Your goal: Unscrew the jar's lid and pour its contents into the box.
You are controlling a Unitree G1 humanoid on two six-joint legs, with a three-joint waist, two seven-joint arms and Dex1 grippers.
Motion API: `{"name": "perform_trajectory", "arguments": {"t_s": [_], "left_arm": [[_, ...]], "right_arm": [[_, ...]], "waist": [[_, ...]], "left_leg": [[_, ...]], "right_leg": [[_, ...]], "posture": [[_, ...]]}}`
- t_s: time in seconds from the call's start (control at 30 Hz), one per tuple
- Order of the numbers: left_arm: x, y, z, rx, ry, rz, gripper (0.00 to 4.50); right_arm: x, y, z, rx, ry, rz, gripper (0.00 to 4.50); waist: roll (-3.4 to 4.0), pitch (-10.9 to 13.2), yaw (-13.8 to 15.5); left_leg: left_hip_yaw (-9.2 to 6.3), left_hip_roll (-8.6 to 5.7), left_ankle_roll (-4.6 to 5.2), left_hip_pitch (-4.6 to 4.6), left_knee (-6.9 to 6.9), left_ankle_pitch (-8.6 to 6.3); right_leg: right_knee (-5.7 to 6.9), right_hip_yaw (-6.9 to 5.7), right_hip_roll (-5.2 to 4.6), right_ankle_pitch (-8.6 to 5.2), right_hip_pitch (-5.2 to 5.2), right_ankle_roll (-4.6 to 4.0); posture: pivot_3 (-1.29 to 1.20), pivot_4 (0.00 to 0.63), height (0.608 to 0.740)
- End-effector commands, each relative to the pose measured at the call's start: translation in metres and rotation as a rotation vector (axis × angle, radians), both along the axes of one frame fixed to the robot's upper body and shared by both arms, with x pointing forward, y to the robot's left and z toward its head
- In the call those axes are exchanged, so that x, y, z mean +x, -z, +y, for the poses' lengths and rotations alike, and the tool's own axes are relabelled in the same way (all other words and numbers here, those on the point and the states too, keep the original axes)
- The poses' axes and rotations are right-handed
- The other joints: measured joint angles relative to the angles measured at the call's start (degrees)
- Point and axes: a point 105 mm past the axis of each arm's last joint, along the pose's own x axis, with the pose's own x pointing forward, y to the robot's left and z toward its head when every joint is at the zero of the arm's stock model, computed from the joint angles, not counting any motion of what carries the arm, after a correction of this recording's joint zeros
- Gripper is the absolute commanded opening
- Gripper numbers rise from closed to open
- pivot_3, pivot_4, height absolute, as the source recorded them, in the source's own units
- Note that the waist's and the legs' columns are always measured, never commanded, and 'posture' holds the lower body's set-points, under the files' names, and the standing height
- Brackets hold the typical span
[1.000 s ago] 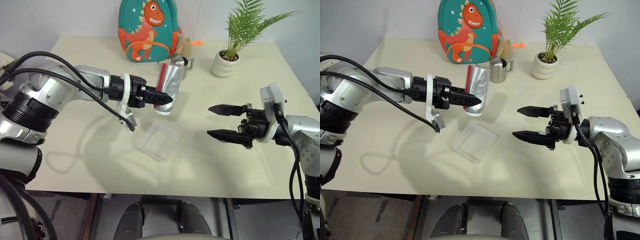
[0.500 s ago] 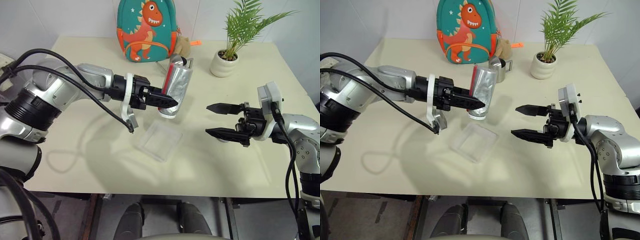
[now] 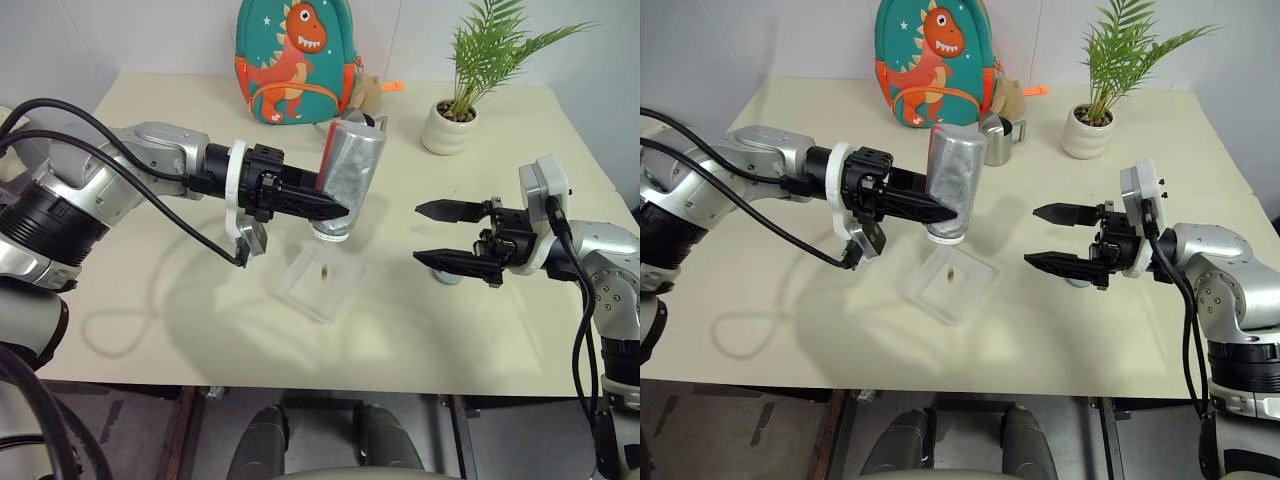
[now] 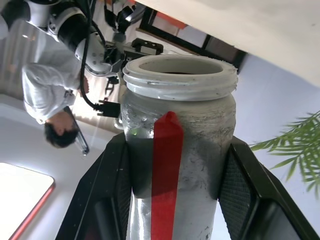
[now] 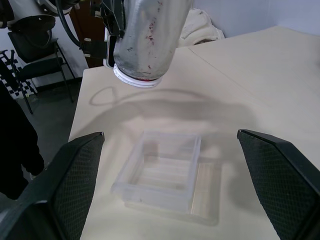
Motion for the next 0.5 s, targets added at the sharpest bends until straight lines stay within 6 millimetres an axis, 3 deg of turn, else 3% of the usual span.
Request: {"name": "perform_trajectory", "arguments": {"t_s": [0.03, 0.17, 0.33, 0.5], "left_arm": [[0.002, -0.008, -0.002, -0.016, 0.025, -0.042, 1.94], [0.005, -0.012, 0.000, -0.060, -0.016, 0.039, 1.94], [0.027, -0.032, 0.010, -0.293, -0.215, 0.359, 1.94], [0.056, -0.039, 0.035, -0.631, -0.413, 0.752, 1.94]], "right_arm": [[-0.001, -0.010, -0.001, -0.015, -0.009, -0.040, 4.48], [-0.001, -0.010, -0.002, -0.020, -0.007, -0.042, 4.48], [-0.002, -0.009, -0.004, -0.025, 0.001, -0.040, 4.48], [-0.003, -0.007, -0.008, -0.041, 0.004, -0.034, 4.48]], "waist": [[0.00, 0.00, 0.01], [0.00, 0.00, 0.00], [0.00, 0.00, -0.07], [0.03, -0.02, -0.17]], "left_leg": [[0.01, 0.00, 0.00, 0.00, 0.00, 0.00], [0.01, 0.00, 0.00, -0.01, -0.01, 0.00], [0.07, 0.01, 0.00, -0.01, -0.04, 0.00], [0.13, 0.02, 0.00, 0.03, -0.03, 0.00]], "right_leg": [[0.00, 0.00, 0.00, 0.00, 0.00, 0.00], [0.00, 0.00, 0.01, 0.00, 0.00, 0.00], [0.00, 0.02, -0.02, 0.00, -0.03, 0.00], [0.00, 0.06, -0.02, 0.00, -0.04, -0.01]], "posture": [[0.00, 0.150, 0.740], [0.00, 0.150, 0.740], [0.00, 0.150, 0.740], [0.00, 0.150, 0.740]]}}
